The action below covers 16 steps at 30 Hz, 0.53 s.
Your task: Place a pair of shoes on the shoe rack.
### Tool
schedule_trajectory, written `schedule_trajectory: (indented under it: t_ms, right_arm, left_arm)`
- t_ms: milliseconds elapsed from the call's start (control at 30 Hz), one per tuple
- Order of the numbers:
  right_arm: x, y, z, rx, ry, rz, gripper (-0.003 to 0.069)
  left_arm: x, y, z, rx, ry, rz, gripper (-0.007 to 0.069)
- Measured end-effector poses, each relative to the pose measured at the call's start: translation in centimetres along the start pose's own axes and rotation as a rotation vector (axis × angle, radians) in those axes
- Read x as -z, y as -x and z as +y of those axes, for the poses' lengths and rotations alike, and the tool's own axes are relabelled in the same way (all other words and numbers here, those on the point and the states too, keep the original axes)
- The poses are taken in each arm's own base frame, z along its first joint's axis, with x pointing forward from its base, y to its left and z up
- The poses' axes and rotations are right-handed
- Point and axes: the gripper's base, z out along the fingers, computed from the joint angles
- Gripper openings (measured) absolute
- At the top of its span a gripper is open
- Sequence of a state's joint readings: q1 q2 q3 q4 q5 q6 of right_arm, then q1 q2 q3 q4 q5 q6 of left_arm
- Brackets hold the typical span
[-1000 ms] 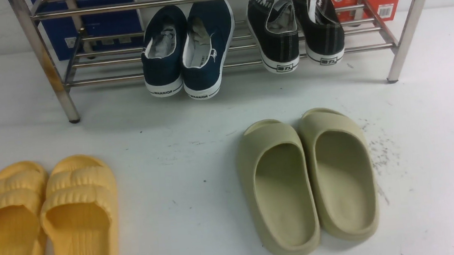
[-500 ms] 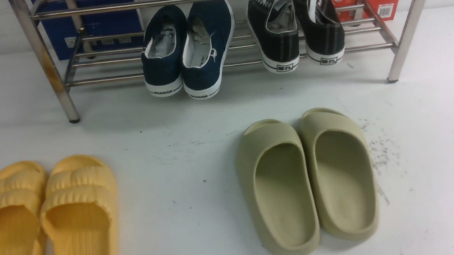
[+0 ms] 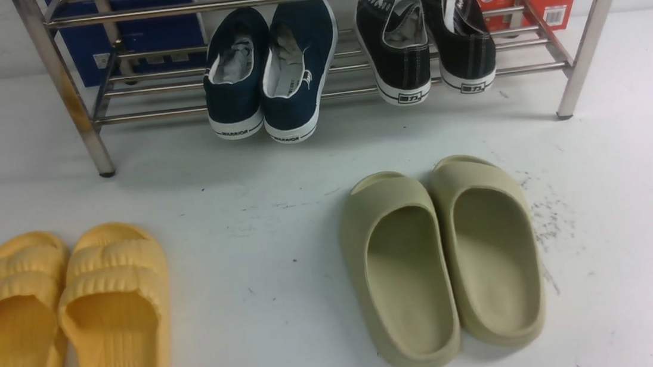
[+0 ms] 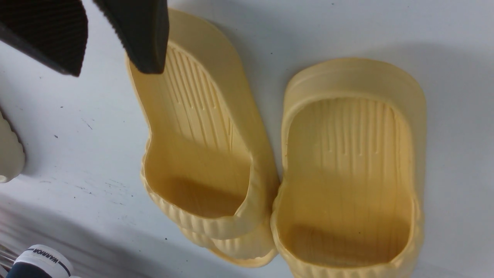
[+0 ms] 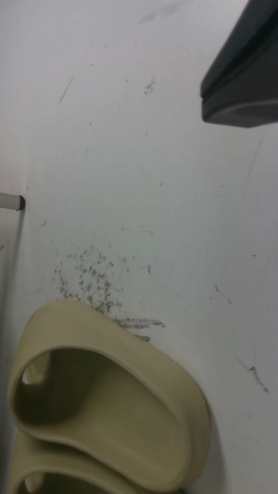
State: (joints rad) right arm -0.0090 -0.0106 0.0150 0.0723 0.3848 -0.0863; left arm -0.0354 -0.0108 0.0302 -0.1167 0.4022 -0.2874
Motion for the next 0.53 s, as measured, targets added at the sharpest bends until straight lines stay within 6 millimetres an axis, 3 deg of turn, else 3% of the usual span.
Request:
schedule_trajectory:
  t_ms: [533]
  right_arm:
    - [0.00,-0.01,0.00,0.000,0.000,0.001,0.0022]
  left_arm:
    - [0.00,0.00,0.00,0.000,0.000,0.000,0.0239]
